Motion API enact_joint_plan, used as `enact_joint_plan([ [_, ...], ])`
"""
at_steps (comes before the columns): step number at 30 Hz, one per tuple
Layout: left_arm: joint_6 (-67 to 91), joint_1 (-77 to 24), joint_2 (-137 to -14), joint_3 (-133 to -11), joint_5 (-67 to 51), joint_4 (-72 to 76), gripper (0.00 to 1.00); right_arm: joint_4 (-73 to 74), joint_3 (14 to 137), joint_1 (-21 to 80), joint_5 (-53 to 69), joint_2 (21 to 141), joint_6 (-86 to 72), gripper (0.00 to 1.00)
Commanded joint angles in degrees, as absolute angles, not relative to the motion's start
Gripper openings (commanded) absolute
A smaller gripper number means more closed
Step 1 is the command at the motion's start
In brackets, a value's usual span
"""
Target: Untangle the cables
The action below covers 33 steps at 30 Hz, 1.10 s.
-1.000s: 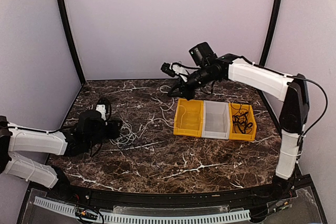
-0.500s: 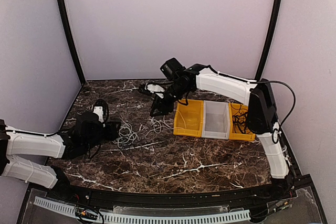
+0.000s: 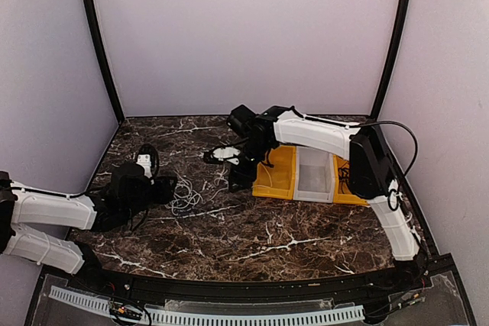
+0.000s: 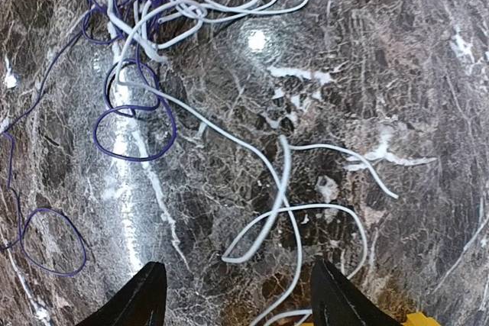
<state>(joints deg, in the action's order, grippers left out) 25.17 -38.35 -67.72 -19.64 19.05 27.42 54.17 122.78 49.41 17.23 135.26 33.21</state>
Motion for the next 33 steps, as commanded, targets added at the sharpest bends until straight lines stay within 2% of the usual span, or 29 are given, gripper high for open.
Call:
enact_joint_plan([
  [1, 25.4, -38.0, -66.8, -18.4, 19.1, 28.2, 0.52, 54.8, 122.1, 51.1, 14.0, 137.3, 33.2, 0.66],
  [7, 25.6, -37.9, -65.2, -17.8, 19.1, 27.2, 0.51, 53.9, 125.7, 51.2, 9.8, 141.0, 31.1, 0.64],
  [11, 25.6, -38.0, -63.8, -17.1, 19.5, 26.8, 0.52, 53.6, 126.0, 51.2, 9.2, 142.3, 31.3, 0.57],
  [14, 26.0, -38.0, -63.0, -16.6, 19.7, 26.6, 0.52, 54.1, 126.3, 51.2, 9.2, 142.8, 31.8, 0.43],
  [19, 27.0, -37.9, -62.5, -15.8, 19.5, 26.9, 0.51, 52.7, 125.8, 51.2, 9.5, 141.0, 31.8, 0.04],
  [20, 27.1, -38.0, -62.6, -15.8, 19.4, 27.1, 0.52, 52.3, 125.8, 51.2, 9.4, 140.3, 31.8, 0.00],
  [33, 27.1, -38.0, -62.7, -16.1, 18.7, 27.7, 0.52, 44.2, 121.7, 50.8, 0.3, 123.0, 35.8, 0.00],
])
